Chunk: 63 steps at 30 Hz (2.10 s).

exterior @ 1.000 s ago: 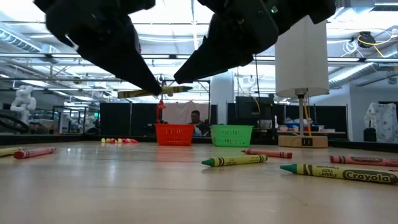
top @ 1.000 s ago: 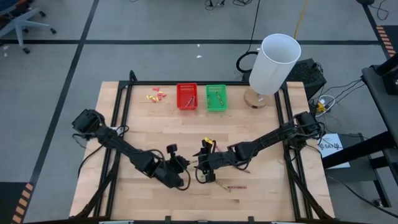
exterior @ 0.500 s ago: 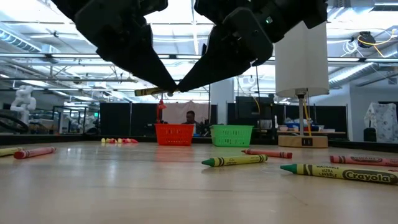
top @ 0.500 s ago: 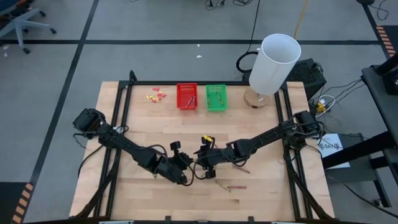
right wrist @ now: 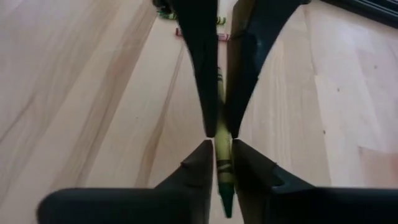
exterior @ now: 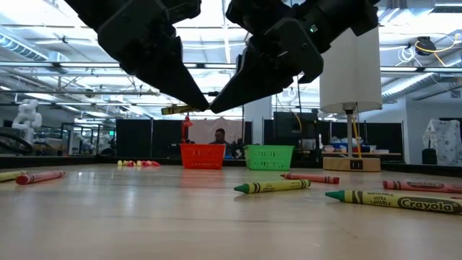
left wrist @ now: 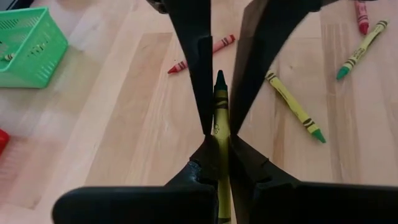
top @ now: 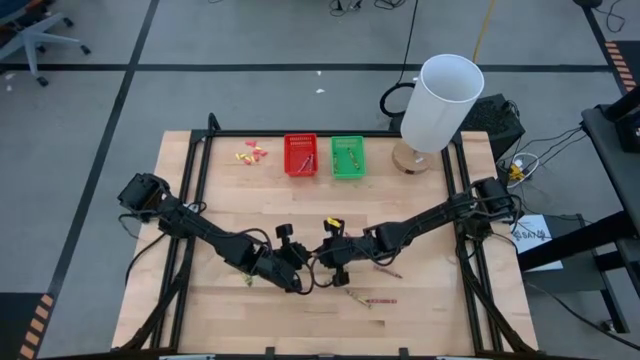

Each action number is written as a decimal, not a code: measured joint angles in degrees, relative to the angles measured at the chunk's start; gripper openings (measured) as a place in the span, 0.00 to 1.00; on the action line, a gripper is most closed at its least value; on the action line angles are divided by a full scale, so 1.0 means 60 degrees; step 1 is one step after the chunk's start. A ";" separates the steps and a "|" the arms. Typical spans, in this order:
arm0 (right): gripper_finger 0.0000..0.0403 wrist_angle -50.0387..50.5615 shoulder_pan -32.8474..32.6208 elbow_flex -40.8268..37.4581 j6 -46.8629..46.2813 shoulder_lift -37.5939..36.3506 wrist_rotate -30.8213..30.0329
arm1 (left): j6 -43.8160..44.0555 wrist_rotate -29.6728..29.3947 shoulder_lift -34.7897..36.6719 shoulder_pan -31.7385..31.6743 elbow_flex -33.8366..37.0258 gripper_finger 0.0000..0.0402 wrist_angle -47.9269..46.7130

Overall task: Sort crayons
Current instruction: Put the green crayon into the green bin

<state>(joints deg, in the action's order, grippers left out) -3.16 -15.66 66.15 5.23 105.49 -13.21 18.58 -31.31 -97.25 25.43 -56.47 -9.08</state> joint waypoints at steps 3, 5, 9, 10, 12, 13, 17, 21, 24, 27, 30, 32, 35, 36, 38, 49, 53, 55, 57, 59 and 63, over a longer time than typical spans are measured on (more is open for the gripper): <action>0.06 0.0007 0.0000 0.0000 0.0036 0.0000 0.0003 | -0.0016 0.0003 0.0000 -0.0004 0.0000 0.03 -0.0011; 0.04 0.0007 0.0000 0.0000 0.0036 0.0000 0.0005 | -0.0147 0.0016 0.0000 0.0000 0.0000 0.03 -0.0015; 0.02 0.0011 -0.0004 -0.0004 0.0069 0.0000 0.0029 | -0.0228 0.0246 0.0000 0.0000 0.0000 0.03 0.0000; 0.03 0.0015 -0.0004 -0.0004 0.0071 0.0000 0.0031 | -0.0252 0.0260 0.0000 -0.0001 0.0000 0.03 0.0000; 0.03 0.0012 -0.0004 -0.0004 0.0070 0.0000 0.0036 | -0.0339 0.0314 0.0000 -0.0004 0.0000 0.05 0.0001; 0.03 0.0009 -0.0006 -0.0004 0.0071 0.0000 0.0036 | -0.0389 0.0346 0.0000 -0.0003 0.0000 0.08 0.0008; 0.03 0.0000 -0.0002 -0.0004 0.0135 0.0000 0.0010 | -0.0434 0.0426 0.0000 0.0002 0.0000 0.23 0.0011; 0.03 0.0292 0.0064 -0.0007 0.0511 -0.0138 0.0004 | -0.0665 0.0438 0.0437 0.0007 0.0004 0.40 -0.0505; 0.03 0.0857 0.0180 -0.0007 0.0577 -0.0520 0.0045 | -0.0672 0.0183 0.1155 0.0027 0.0000 0.49 -0.1057; 0.03 0.1556 0.0302 -0.0007 0.0736 -0.1016 0.0318 | -0.0685 -0.0418 0.1956 0.0044 -0.0007 0.54 -0.1478; 0.03 0.2162 0.0405 -0.0007 0.1033 -0.1640 0.0487 | -0.0858 -0.1202 0.2662 0.0080 -0.0007 0.54 -0.2027; 0.03 0.2516 0.0473 -0.0007 0.1244 -0.2114 0.0488 | -0.1185 -0.1645 0.3032 0.0080 0.0044 0.54 -0.2166; 0.03 0.2886 0.0585 -0.0010 0.1573 -0.2889 0.0474 | -0.1927 -0.2175 0.3551 0.0080 0.0369 0.54 -0.1506; 0.03 0.2919 0.0613 -0.0010 0.1688 -0.3167 0.0474 | -0.2132 -0.2316 0.3718 0.0080 0.0522 0.54 -0.1168; 0.03 0.3171 0.0632 -0.0009 0.1972 -0.3683 0.0455 | -0.2464 -0.2419 0.4000 0.0080 0.0812 0.54 -0.0676; 0.03 0.3876 0.0751 -0.0007 0.5181 -0.5725 0.0396 | -0.2938 -0.2652 0.4353 0.0009 0.1937 0.54 0.0913; 0.03 0.3873 0.0769 -0.0007 0.7408 -0.6141 0.0394 | -0.2931 -0.2652 0.4350 -0.0002 0.1953 0.54 0.0965; 0.03 0.3865 0.0769 -0.0009 0.8297 -0.6270 0.0397 | -0.2931 -0.2652 0.4350 0.0000 0.1953 0.54 0.0979; 0.03 0.3872 0.0769 -0.0007 0.8897 -0.6342 0.0412 | -0.2931 -0.2652 0.4350 0.0000 0.1953 0.54 0.1005; 0.03 0.3868 0.0769 -0.0007 0.9173 -0.6376 0.0412 | -0.2931 -0.2652 0.4350 0.0000 0.1953 0.54 0.1033; 0.03 0.3872 0.0769 -0.0010 0.9270 -0.6365 0.0413 | -0.2982 -0.2652 0.4346 0.0000 0.1953 0.54 0.1154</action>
<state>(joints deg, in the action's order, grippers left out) 20.08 -11.05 66.09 60.85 67.30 -10.74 0.69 -47.22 -71.18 25.43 -44.75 -2.16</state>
